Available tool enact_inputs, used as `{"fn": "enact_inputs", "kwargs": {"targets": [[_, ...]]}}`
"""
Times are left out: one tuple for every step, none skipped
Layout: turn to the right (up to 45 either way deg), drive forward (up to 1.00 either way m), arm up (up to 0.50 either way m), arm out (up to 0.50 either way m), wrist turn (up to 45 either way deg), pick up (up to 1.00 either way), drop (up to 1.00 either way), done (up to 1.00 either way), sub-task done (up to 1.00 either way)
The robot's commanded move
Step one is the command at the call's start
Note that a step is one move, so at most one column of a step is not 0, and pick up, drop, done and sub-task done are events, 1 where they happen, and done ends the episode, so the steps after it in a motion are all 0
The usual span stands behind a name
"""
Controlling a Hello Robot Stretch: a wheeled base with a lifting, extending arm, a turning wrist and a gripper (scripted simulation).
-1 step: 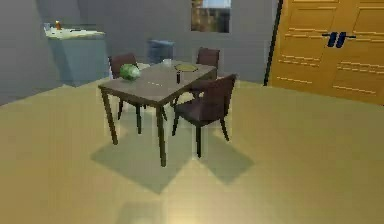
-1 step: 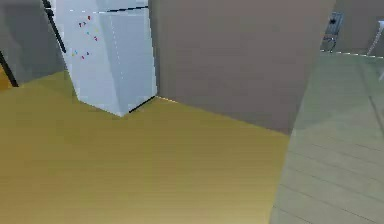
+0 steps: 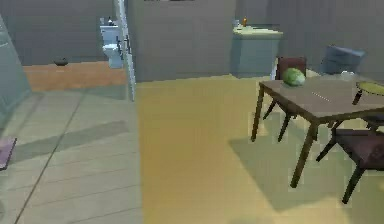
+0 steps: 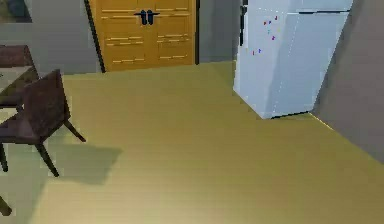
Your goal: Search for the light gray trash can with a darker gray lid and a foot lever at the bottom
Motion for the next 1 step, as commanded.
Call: {"fn": "enact_inputs", "kwargs": {"targets": [[-30.0, 0.0, 0.0, 0.0, 0.0, 0.0, 0.0, 0.0, 0.0]]}}
